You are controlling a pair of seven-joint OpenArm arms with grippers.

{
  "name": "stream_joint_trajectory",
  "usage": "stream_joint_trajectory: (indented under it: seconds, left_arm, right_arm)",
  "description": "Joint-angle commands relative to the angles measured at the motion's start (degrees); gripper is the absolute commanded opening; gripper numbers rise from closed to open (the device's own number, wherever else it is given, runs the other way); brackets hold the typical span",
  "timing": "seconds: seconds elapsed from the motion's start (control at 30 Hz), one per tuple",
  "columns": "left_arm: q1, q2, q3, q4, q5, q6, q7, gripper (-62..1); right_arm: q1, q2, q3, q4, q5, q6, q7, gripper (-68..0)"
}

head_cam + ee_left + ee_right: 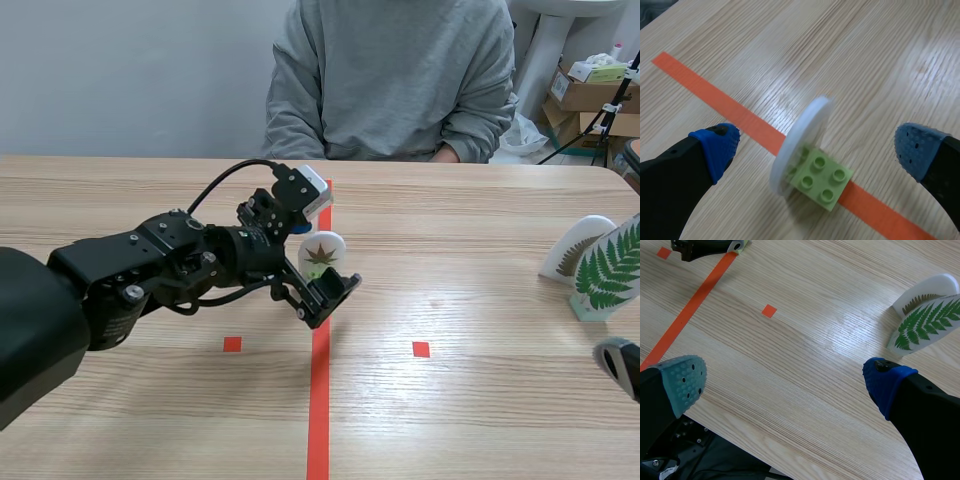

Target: Do the leaf sorting experiment

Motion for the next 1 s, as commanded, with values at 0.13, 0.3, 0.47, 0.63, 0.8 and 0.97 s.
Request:
stream_joint_trajectory:
  seconds: [0.13,0.3,0.47,0.63,0.8,0.97]
  left_arm:
    - [-0.74,0.04,-0.46,1.4,-0.44,-0.04,-0.7,-13.7]
    - [-0.74,0.07,-0.46,1.4,-0.52,-0.04,-0.72,-37.4]
    - [-0.74,0.07,-0.46,1.4,-0.76,-0.04,-0.74,-49.3]
    - [-0.74,0.07,-0.48,1.4,-0.76,-0.07,-0.72,-56.4]
    - [-0.74,0.04,-0.55,1.66,-0.92,-0.09,-0.28,-56.4]
    - [0.22,-1.99,-0.68,5.62,-3.23,-5.92,2.8,-56.4]
  right_arm:
    - [0.52,0.59,0.17,-0.15,0.44,0.44,0.72,-2.1]
    - [0.52,0.59,0.17,-0.15,0.44,0.44,0.72,-2.1]
    - [0.52,0.59,0.17,-0.15,0.44,0.44,0.72,-2.1]
    - [0.52,0.59,0.17,-0.15,0.44,0.44,0.72,-2.1]
    - [0.52,0.59,0.17,-0.15,0.44,0.44,0.72,-2.1]
    - [0.52,0.59,0.17,-0.15,0.42,0.44,0.72,-2.1]
